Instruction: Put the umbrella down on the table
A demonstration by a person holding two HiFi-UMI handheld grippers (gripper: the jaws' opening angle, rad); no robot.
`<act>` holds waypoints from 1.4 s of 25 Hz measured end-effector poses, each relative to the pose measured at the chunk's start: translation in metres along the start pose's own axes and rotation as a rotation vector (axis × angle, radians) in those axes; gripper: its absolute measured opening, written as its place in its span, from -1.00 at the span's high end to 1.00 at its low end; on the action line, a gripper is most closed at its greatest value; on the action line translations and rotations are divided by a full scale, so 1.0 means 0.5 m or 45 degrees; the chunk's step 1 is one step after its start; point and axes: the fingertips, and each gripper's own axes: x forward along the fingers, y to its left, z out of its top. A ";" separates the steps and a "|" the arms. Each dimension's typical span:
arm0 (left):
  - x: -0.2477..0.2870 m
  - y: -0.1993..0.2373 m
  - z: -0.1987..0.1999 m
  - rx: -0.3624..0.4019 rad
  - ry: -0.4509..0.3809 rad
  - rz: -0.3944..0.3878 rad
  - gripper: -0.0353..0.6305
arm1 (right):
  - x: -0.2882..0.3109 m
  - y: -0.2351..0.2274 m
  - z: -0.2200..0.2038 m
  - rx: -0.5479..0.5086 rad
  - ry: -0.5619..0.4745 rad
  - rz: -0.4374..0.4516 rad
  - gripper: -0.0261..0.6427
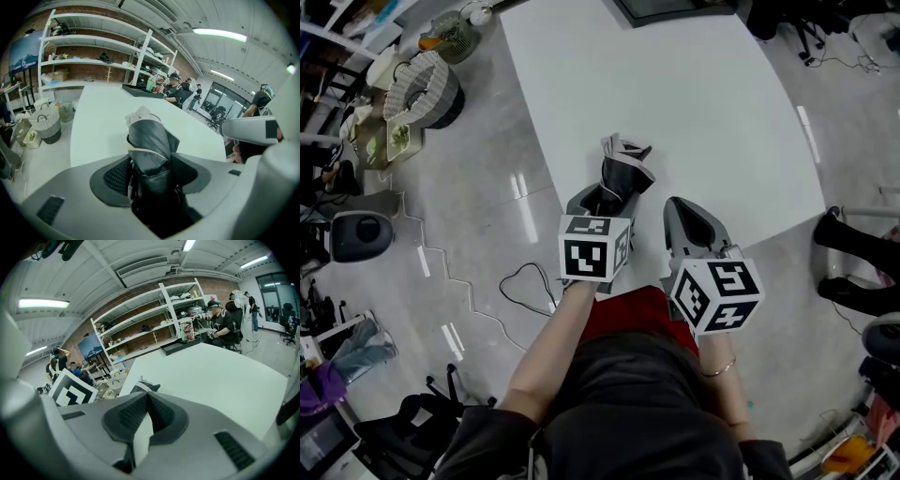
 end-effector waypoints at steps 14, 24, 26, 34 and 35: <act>-0.026 -0.014 0.045 0.139 -0.132 0.009 0.07 | -0.053 0.011 0.013 0.015 -0.085 -0.091 0.87; -0.077 -0.030 0.116 0.201 -0.212 -0.008 0.07 | -0.088 0.034 0.059 0.019 -0.182 -0.127 0.87; -0.090 -0.027 0.132 0.212 -0.233 -0.018 0.07 | -0.091 0.046 0.072 0.014 -0.207 -0.134 0.87; -0.144 -0.030 0.176 0.228 -0.322 -0.091 0.09 | -0.115 0.092 0.105 0.018 -0.302 -0.156 0.87; -0.153 -0.029 0.181 0.223 -0.330 -0.105 0.10 | -0.119 0.101 0.109 0.019 -0.315 -0.157 0.87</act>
